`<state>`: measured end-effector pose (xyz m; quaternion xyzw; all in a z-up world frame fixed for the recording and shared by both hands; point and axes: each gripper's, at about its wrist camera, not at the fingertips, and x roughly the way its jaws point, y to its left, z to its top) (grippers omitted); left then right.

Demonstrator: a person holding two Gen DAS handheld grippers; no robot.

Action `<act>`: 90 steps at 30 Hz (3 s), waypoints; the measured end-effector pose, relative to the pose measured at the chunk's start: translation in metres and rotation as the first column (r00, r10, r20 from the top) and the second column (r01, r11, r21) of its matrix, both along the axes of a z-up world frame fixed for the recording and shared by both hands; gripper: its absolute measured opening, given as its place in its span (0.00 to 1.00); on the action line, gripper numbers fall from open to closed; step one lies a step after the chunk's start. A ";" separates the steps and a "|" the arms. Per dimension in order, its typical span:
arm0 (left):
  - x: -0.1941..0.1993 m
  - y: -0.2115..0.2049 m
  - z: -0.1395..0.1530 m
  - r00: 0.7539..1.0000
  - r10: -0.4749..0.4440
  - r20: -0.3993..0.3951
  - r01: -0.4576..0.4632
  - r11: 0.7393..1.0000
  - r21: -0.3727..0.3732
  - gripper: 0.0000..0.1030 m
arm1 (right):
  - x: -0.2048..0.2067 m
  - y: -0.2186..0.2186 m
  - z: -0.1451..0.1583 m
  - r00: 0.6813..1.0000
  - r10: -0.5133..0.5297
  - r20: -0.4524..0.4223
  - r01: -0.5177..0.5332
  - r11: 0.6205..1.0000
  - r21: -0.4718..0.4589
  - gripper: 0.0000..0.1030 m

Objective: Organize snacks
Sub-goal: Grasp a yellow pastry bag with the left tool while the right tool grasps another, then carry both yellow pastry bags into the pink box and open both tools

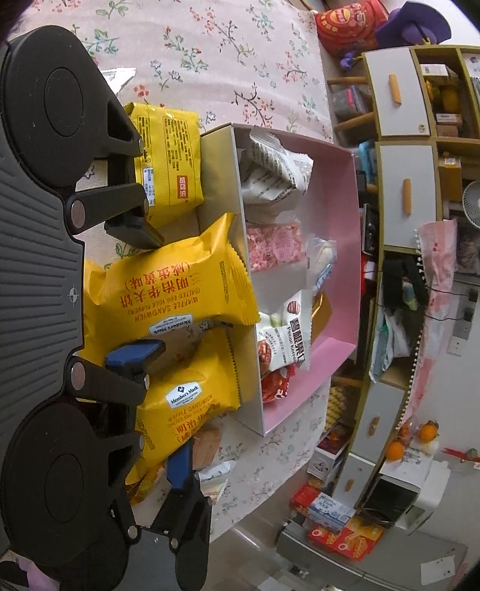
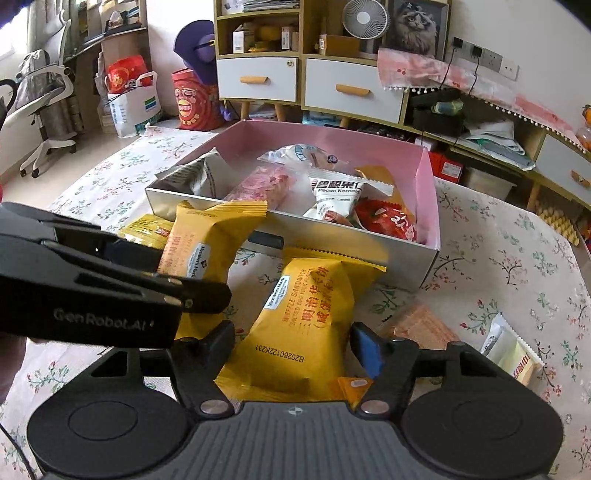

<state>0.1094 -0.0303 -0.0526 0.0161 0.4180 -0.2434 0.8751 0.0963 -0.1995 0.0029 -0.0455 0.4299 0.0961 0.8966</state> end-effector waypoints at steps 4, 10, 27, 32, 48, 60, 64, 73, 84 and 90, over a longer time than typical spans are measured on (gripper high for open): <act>-0.001 -0.001 0.001 1.000 -0.008 0.006 0.008 1.000 0.000 0.40 | 0.002 0.001 -0.001 1.000 0.009 0.006 -0.009 1.000 -0.015 0.43; -0.005 -0.004 0.005 0.999 -0.024 0.039 0.023 1.000 0.017 0.38 | 0.003 0.000 0.000 1.000 0.019 0.007 -0.019 0.999 -0.028 0.32; -0.017 0.004 0.021 0.993 -0.088 0.085 0.083 0.995 0.064 0.37 | -0.003 -0.005 0.017 0.999 0.035 0.022 -0.034 0.999 -0.030 0.21; -0.020 0.013 0.027 0.991 -0.091 0.094 0.084 0.994 0.074 0.37 | -0.005 -0.013 0.029 0.999 0.008 0.050 -0.008 1.000 0.000 0.21; 0.002 0.026 0.066 0.982 -0.035 0.184 0.016 0.994 0.106 0.37 | 0.018 -0.031 0.065 0.985 -0.070 0.159 0.063 0.997 0.048 0.20; 0.084 0.004 0.063 0.989 0.012 0.149 -0.033 0.990 0.137 0.37 | 0.083 -0.042 0.058 0.985 -0.094 0.146 0.087 0.995 0.054 0.21; 0.106 -0.003 0.054 0.991 0.021 0.130 -0.040 0.989 0.145 0.37 | 0.102 -0.044 0.045 0.987 -0.108 0.121 0.101 0.993 0.059 0.21; 0.130 -0.018 0.042 0.990 -0.007 0.141 -0.020 0.981 0.191 0.37 | 0.122 -0.043 0.028 0.989 -0.102 0.104 0.098 0.994 0.041 0.21; 0.141 -0.020 0.024 0.987 0.019 0.157 -0.046 0.984 0.171 0.47 | 0.130 -0.041 0.025 0.986 -0.112 0.127 0.109 0.993 0.033 0.29; 0.130 -0.017 0.033 0.986 0.006 0.168 -0.033 0.986 0.161 0.65 | 0.125 -0.042 0.033 0.983 -0.113 0.142 0.109 0.994 0.032 0.44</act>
